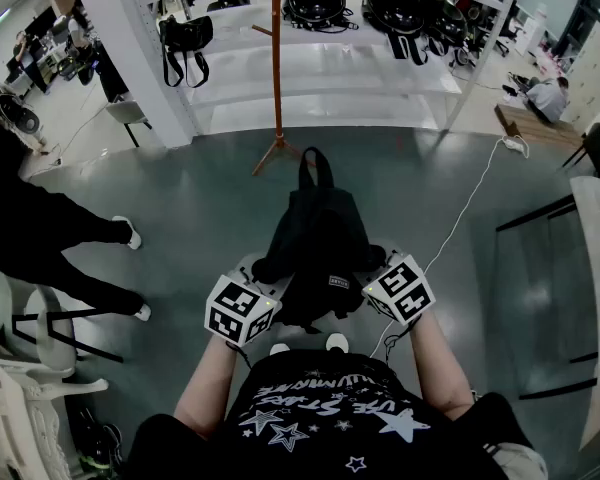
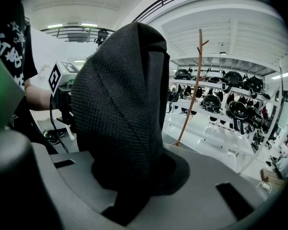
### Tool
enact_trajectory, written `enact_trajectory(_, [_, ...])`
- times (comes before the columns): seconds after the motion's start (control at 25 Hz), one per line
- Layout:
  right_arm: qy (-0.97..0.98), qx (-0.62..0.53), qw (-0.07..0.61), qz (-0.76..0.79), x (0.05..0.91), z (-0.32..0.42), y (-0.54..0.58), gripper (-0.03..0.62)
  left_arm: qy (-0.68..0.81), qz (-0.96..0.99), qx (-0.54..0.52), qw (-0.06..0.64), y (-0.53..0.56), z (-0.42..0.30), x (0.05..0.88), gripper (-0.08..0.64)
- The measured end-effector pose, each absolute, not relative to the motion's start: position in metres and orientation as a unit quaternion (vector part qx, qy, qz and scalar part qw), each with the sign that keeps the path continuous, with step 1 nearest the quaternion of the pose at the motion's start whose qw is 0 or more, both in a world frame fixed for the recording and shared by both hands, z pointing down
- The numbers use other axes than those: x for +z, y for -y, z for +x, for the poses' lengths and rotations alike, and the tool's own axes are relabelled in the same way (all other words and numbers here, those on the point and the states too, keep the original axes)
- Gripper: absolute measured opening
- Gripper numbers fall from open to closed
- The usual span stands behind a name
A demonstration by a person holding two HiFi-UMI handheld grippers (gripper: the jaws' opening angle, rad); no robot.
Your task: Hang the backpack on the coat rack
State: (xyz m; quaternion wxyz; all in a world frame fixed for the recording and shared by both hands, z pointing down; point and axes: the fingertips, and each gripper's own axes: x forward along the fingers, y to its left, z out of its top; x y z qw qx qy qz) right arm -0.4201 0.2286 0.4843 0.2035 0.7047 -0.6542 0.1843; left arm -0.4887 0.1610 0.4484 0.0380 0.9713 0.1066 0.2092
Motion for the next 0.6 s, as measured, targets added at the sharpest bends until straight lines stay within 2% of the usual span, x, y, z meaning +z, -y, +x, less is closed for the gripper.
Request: enact_trajectory(0.6, [0.653,0.176,0.196,0.710,0.487,-0.387,-0.266,0.084,-0.115,0.969,0.219,0.025,-0.197,-0.453,0.450,0.067])
